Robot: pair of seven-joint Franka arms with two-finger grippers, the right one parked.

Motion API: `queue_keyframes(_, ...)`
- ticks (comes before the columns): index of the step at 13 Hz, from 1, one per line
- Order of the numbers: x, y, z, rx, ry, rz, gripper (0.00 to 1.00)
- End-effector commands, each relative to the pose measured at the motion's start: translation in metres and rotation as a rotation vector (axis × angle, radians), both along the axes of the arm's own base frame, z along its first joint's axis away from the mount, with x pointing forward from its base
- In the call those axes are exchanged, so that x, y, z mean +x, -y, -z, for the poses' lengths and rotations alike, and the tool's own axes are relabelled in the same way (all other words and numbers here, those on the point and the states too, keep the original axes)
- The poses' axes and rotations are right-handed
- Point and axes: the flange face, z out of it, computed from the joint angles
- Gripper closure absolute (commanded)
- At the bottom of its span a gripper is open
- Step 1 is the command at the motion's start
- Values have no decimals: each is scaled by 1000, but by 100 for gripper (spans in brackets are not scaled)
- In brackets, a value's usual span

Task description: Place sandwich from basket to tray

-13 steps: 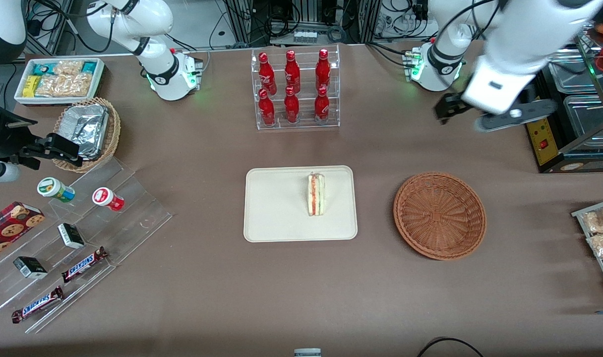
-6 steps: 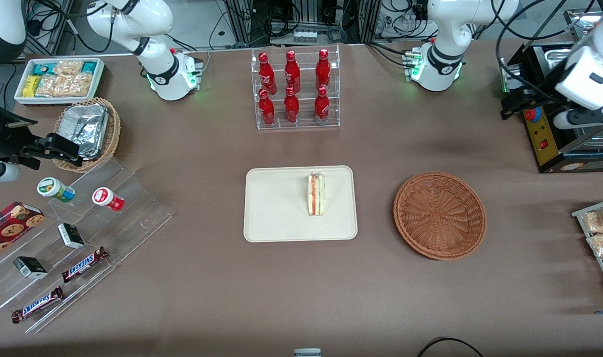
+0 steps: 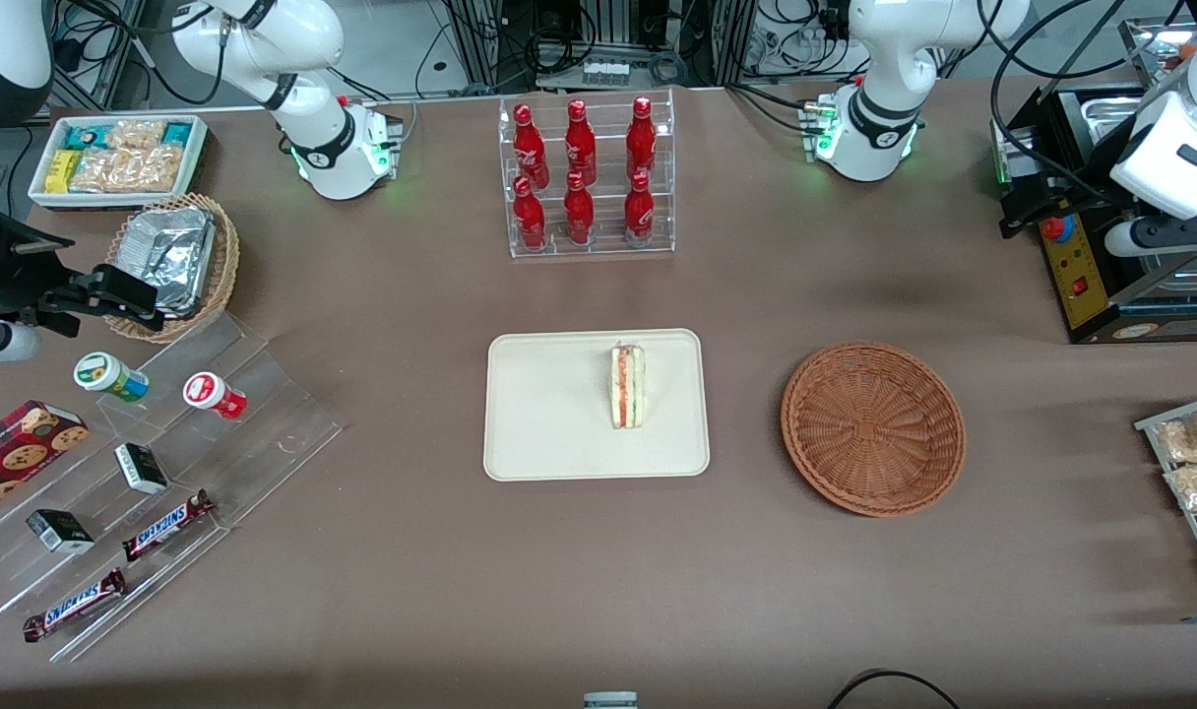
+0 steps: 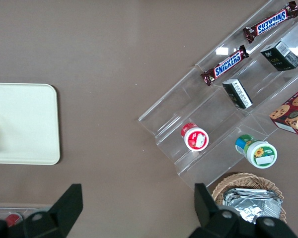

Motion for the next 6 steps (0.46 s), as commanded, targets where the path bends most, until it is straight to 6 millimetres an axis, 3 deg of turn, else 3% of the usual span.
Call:
queue_keyframes(1, 1, 2, -5, -10, 15, 91, 0)
queue_keyframes(3, 2, 2, -6, -13, 17, 134, 0)
queue_keyframes(6, 21, 5, -11, -15, 21, 135, 0)
